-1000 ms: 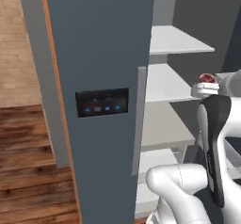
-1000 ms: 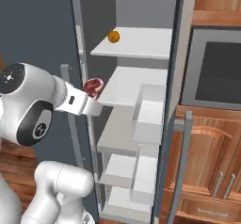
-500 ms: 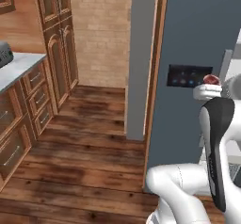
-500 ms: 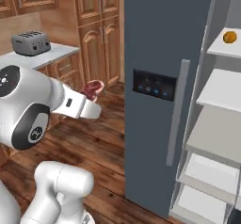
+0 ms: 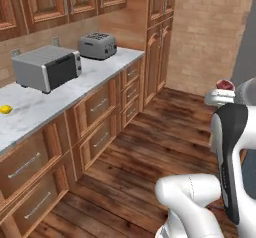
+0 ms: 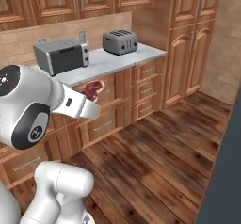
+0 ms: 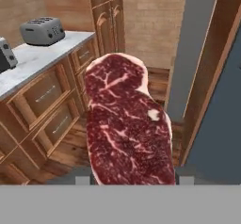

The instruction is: Open the fridge, remove the orange, lemon, and steak, and place them on any counter.

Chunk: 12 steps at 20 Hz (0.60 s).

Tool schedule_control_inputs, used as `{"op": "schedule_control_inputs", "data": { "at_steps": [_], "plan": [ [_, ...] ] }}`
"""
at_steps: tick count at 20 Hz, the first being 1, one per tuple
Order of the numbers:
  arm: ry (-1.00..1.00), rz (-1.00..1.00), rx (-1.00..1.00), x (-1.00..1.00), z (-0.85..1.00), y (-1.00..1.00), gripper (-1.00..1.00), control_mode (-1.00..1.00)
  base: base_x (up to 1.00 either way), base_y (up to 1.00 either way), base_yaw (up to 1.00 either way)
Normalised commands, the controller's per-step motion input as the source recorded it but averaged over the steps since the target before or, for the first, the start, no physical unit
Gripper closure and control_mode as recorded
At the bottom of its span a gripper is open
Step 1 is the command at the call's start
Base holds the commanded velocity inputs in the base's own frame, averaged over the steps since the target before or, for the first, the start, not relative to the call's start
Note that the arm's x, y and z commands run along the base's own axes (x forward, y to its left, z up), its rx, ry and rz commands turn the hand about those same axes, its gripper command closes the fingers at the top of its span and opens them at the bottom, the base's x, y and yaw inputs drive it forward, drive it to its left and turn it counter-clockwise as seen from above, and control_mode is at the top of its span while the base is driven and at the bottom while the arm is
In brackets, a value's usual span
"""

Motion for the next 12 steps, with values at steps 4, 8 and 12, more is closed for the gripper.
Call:
{"op": "schedule_control_inputs", "data": {
  "at_steps": [4, 8, 12],
  "plan": [
    [0.00, 0.00, 0.00, 0.00, 0.00, 0.00, 1.00, 1.00, 0.00, 0.81, 0.53],
    [0.00, 0.00, 0.00, 0.00, 0.00, 0.00, 1.00, 1.00, 0.00, 0.73, 0.52],
    [0.00, 0.00, 0.00, 0.00, 0.00, 0.00, 1.00, 1.00, 0.00, 0.64, 0.51]
  ]
}}
